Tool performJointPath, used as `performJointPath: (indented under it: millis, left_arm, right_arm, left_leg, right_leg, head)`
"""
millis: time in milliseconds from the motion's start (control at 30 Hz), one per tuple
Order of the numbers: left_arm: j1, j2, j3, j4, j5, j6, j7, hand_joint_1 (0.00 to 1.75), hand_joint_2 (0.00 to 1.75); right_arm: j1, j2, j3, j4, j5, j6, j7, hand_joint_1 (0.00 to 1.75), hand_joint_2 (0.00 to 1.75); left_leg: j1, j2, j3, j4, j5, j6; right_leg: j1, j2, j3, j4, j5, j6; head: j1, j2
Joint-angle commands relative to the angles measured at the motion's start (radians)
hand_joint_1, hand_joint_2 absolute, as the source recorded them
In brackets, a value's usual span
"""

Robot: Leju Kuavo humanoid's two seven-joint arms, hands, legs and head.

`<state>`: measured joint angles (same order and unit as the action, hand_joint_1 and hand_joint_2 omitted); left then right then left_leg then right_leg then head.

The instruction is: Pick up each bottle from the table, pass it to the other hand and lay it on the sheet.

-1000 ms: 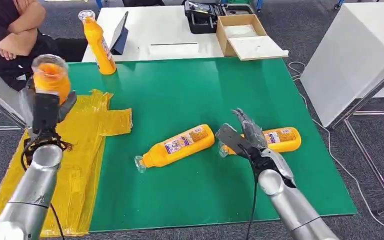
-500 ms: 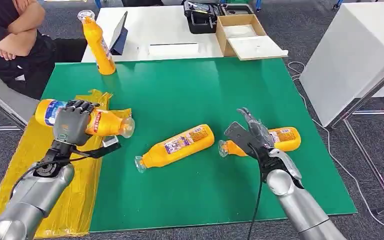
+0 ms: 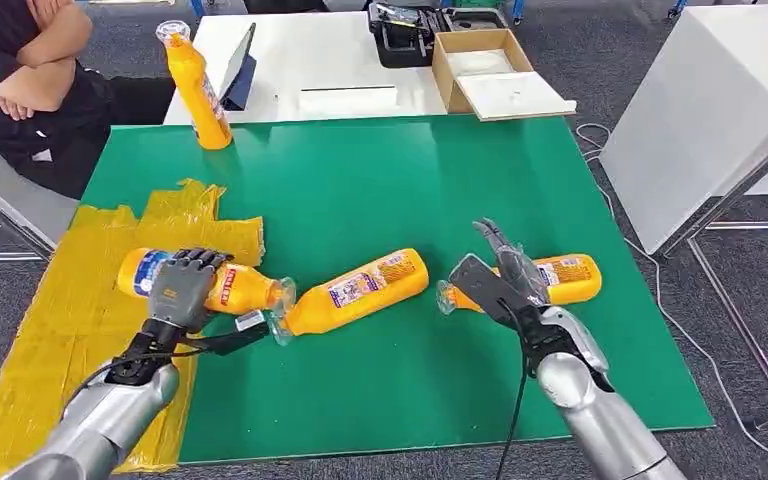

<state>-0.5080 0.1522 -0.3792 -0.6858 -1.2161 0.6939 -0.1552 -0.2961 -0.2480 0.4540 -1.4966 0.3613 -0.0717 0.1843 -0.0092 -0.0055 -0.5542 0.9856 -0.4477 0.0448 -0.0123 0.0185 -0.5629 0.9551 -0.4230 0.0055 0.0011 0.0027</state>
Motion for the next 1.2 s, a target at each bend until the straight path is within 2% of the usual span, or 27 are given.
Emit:
performJointPath:
  millis: [33, 500, 600, 733, 767, 833, 900, 1067, 1167, 1200]
  left_arm:
    - [-0.049, -0.067, -0.027, 0.2, 0.05, -0.075, 0.031, 0.0, 0.0]
    - [-0.072, -0.079, 0.017, 0.216, 0.103, -0.144, 0.048, 0.0, 0.0]
    - [-0.073, -0.087, 0.054, 0.196, 0.136, -0.157, 0.041, 0.0, 0.0]
    - [-0.052, -0.097, 0.163, 0.105, 0.273, -0.155, -0.024, 0.0, 0.0]
    - [-0.051, -0.095, 0.163, 0.095, 0.277, -0.166, -0.024, 0.0, 0.0]
    - [-0.048, -0.092, 0.164, 0.082, 0.278, -0.175, -0.023, 0.0, 0.0]
    - [-0.033, -0.097, 0.218, 0.02, 0.356, -0.159, -0.055, 0.0, 0.0]
    - [0.024, -0.073, 0.361, -0.324, 0.597, -0.273, -0.089, 0.0, 0.0]
    - [0.04, -0.067, 0.369, -0.373, 0.607, -0.298, -0.066, 0.0, 0.0]
    - [0.048, -0.081, 0.409, -0.417, 0.699, -0.302, -0.116, 0.0, 0.0]
  right_arm:
    - [0.018, 0.019, -0.005, -0.057, 0.033, 0.03, 0.028, 0.0, 0.0]
    - [0.046, 0.046, -0.041, -0.091, 0.087, 0.073, 0.05, 0.0, 0.0]
    - [0.064, 0.05, -0.055, -0.11, 0.128, 0.118, 0.051, 0.0, 0.0]
    - [0.118, 0.03, -0.084, -0.169, 0.196, 0.151, 0.043, 0.0, 0.0]
    - [0.124, 0.028, -0.088, -0.176, 0.197, 0.152, 0.042, 0.0, 0.0]
    - [0.128, 0.027, -0.094, -0.178, 0.199, 0.154, 0.039, 0.0, 0.0]
    - [0.127, 0.015, -0.095, -0.179, 0.222, 0.165, 0.03, 0.0, 0.0]
    - [0.15, -0.065, -0.136, -0.185, 0.246, 0.171, -0.013, 0.0, 0.0]
    - [0.151, -0.065, -0.148, -0.181, 0.243, 0.174, -0.025, 0.0, 0.0]
    - [0.145, -0.076, -0.148, -0.173, 0.24, 0.175, -0.026, 0.0, 0.0]
  left_leg:
    - [0.0, -0.001, 0.003, 0.0, -0.001, -0.004]
    - [0.0, 0.0, 0.002, 0.0, 0.0, -0.004]
    - [0.001, -0.001, 0.001, 0.0, 0.0, -0.003]
    - [0.001, -0.001, 0.001, 0.0, 0.0, -0.002]
    - [0.001, -0.002, 0.003, 0.001, -0.002, -0.005]
    - [0.001, -0.002, 0.002, 0.001, -0.001, -0.004]
    - [0.0, -0.001, 0.002, 0.001, -0.001, -0.004]
    - [0.001, -0.002, -0.001, 0.002, -0.001, -0.003]
    - [0.001, 0.0, 0.0, 0.002, -0.001, -0.003]
    - [0.001, 0.001, 0.001, 0.002, -0.002, -0.004]
  right_leg:
    - [0.0, -0.003, 0.003, 0.0, -0.001, -0.001]
    - [0.0, -0.002, 0.002, 0.0, -0.001, -0.001]
    - [0.001, -0.003, 0.002, 0.0, 0.0, -0.001]
    - [0.001, -0.003, 0.002, 0.0, -0.001, -0.001]
    - [0.001, -0.005, 0.004, 0.0, -0.002, -0.001]
    - [0.001, -0.004, 0.003, 0.0, -0.001, -0.001]
    - [0.0, -0.003, 0.002, 0.001, -0.001, -0.001]
    - [0.001, -0.004, 0.0, 0.001, -0.001, -0.001]
    - [0.001, -0.002, 0.001, 0.001, -0.001, -0.001]
    - [0.001, -0.002, 0.002, 0.001, -0.001, -0.001]
  head:
    - [0.0, 0.0]
    - [0.0, 0.0]
    - [0.0, 0.0]
    - [0.0, 0.0]
    - [0.0, 0.0]
    - [0.0, 0.0]
    - [0.0, 0.0]
    - [0.0, 0.0]
    - [0.0, 0.0]
    - [0.0, 0.0]
